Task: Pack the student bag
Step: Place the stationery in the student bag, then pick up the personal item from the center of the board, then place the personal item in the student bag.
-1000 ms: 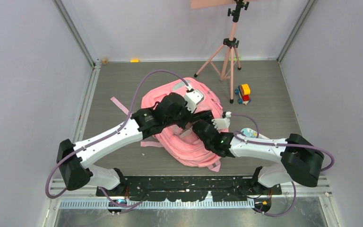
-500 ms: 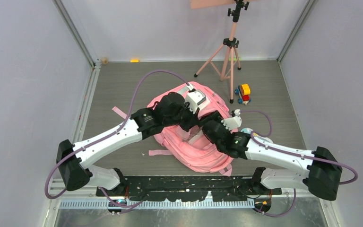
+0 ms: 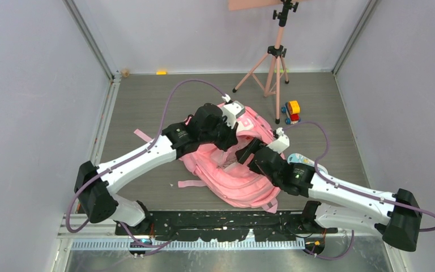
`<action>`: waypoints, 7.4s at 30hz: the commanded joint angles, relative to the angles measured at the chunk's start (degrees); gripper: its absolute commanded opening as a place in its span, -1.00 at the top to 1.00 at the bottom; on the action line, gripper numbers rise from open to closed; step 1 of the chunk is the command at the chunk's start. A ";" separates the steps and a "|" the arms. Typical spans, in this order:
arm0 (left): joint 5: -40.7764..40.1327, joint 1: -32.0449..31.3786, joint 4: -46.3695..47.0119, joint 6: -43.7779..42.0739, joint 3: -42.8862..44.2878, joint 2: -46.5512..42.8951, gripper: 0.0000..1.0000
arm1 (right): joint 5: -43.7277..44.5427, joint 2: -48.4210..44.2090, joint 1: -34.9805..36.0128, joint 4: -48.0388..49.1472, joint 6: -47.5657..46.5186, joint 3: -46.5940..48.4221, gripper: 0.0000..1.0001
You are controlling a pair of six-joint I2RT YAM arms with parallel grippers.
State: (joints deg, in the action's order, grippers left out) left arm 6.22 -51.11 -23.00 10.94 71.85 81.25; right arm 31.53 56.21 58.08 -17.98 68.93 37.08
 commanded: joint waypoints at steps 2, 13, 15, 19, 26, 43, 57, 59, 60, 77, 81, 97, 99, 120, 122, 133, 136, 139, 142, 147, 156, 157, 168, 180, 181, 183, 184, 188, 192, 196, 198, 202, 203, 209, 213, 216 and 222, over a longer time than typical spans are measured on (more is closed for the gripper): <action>-8.00 6.11 3.89 -0.30 2.94 0.56 1.00 | 2.03 -6.04 0.10 -10.58 -8.32 4.39 -0.64; -11.00 12.05 1.64 -1.33 3.75 -0.92 1.00 | 11.10 -4.78 -5.71 -37.70 -18.69 23.73 -0.77; -10.66 12.54 0.87 -1.55 3.93 -2.40 1.00 | 9.02 -3.95 -11.67 -40.91 -20.14 24.95 -0.79; -7.20 12.59 0.48 -2.65 2.73 -5.95 1.00 | -0.72 -2.62 -27.31 -40.82 -25.12 23.04 -0.86; -4.54 12.61 0.99 -3.35 -1.51 -9.14 1.00 | -5.15 4.48 -46.95 -35.03 -27.20 16.92 -0.91; -3.09 12.60 0.59 -3.21 -2.26 -10.68 1.00 | -15.80 10.00 -70.34 -21.22 -18.33 -0.67 -0.73; -3.41 12.60 0.24 -3.29 -2.16 -9.83 1.00 | -24.63 19.81 -64.75 -8.54 -15.90 0.00 -0.06; -3.41 12.56 0.15 -3.31 -2.04 -9.76 1.00 | -23.07 22.93 -62.86 -7.65 -15.80 1.80 -0.08; -3.41 12.61 0.18 -3.34 -2.07 -9.67 1.00 | -22.89 25.12 -62.00 -7.06 -15.72 3.05 -0.11; -3.32 12.59 0.37 -3.73 -2.31 -10.02 1.00 | -13.24 32.38 -59.75 -10.52 -20.08 10.34 -0.10; -3.32 12.57 0.33 -3.77 -2.33 -10.18 1.00 | -15.21 33.60 -59.75 -10.32 -20.24 10.82 0.11; 0.55 12.62 2.48 -3.50 -3.30 -11.93 1.00 | -10.98 21.36 -59.75 -18.65 -28.17 16.23 0.99; 0.80 12.61 2.59 -3.19 -3.30 -11.92 1.00 | -13.80 19.02 -59.66 -20.59 -29.87 17.28 0.99; 4.82 12.62 3.23 -1.47 -3.21 -9.50 1.00 | -42.15 12.63 -27.55 -42.47 -25.42 37.44 0.99; 4.90 12.57 3.39 -1.23 -3.29 -9.40 1.00 | -41.36 13.79 -23.57 -40.13 -23.07 38.55 0.99; 6.60 12.59 4.19 0.04 -3.45 -9.32 1.00 | -34.84 23.36 -12.35 -24.64 -12.76 37.90 0.99; 6.59 12.54 4.35 0.05 -3.65 -9.69 1.00 | -27.85 24.63 -12.26 -20.11 -9.32 36.04 0.99; 6.59 12.55 4.37 0.05 -3.65 -9.80 1.00 | -22.99 26.39 -12.27 -16.53 -7.01 35.86 0.99; 6.77 12.53 4.45 0.11 -3.65 -9.86 1.00 | -17.55 28.31 -12.28 -14.69 -5.38 36.30 1.00; 6.94 12.54 4.63 0.13 -3.80 -9.94 1.00 | -9.72 29.10 -12.24 -11.11 -1.68 35.94 0.99; 9.47 12.48 6.15 1.73 -4.42 -9.54 1.00 | -0.47 30.03 -11.99 -3.07 6.71 30.41 0.99; 9.77 12.50 6.33 1.92 -4.51 -9.35 1.00 | 0.87 30.50 -11.83 -2.13 6.91 29.74 0.99; 8.83 12.53 6.12 1.76 -4.63 -8.81 1.00 | 9.18 30.22 -9.70 2.92 2.95 27.52 0.27; 5.99 12.49 4.99 0.48 -4.27 -9.00 1.00 | 5.84 18.55 -8.46 -0.45 -3.95 19.84 -0.20; 5.94 12.45 4.99 0.41 -4.27 -8.96 1.00 | 5.81 17.96 -8.13 -0.38 -4.83 19.64 -0.20; 5.92 12.50 4.99 0.40 -4.22 -8.88 1.00 | 4.64 17.70 -7.86 1.33 -6.98 18.72 -0.17; 5.99 12.48 4.99 0.44 -4.26 -8.87 1.00 | 3.87 17.88 -7.84 3.09 -8.73 18.20 -0.17; 6.49 12.48 5.14 0.40 -4.31 -8.96 1.00 | -0.03 20.86 -7.60 7.62 -12.14 18.63 -0.15; 6.61 12.52 5.25 -0.08 -4.35 -9.18 1.00 | -3.03 25.37 -6.78 12.85 -15.09 19.74 -0.09; 7.19 12.52 5.26 -0.28 -4.27 -9.39 1.00 | -1.55 29.54 -5.81 16.98 -17.51 20.63 -0.03; 7.50 12.53 5.41 -0.43 -4.39 -9.65 1.00 | 2.42 31.68 -5.72 14.77 -15.86 21.93 0.06; 7.41 12.48 6.02 -0.48 -4.74 -10.33 1.00 | 10.33 34.71 -5.58 11.32 -12.39 22.61 0.16; 7.53 12.48 6.23 -0.48 -4.87 -10.39 1.00 | 11.46 35.45 -5.58 11.31 -12.36 22.78 0.15; 7.76 12.53 6.39 0.08 -4.92 -10.08 1.00 | 13.16 35.71 -5.53 12.06 -13.66 24.85 -0.06; 5.45 12.53 5.97 0.39 -5.01 -10.10 1.00 | 12.79 33.04 -5.53 11.49 -16.01 24.83 -0.21; 4.27 12.47 5.87 0.27 -5.14 -10.17 1.00 | 10.85 29.42 -5.53 8.38 -15.80 23.41 -0.25; 3.48 12.48 5.43 -0.29 -4.88 -10.18 1.00 | 4.85 20.93 -5.53 3.68 -11.33 18.05 -0.27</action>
State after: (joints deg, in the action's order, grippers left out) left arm 8.84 -38.30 -21.28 10.41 65.32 74.74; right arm 39.07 83.64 53.19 -9.69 54.70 57.80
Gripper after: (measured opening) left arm 0.078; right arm 0.632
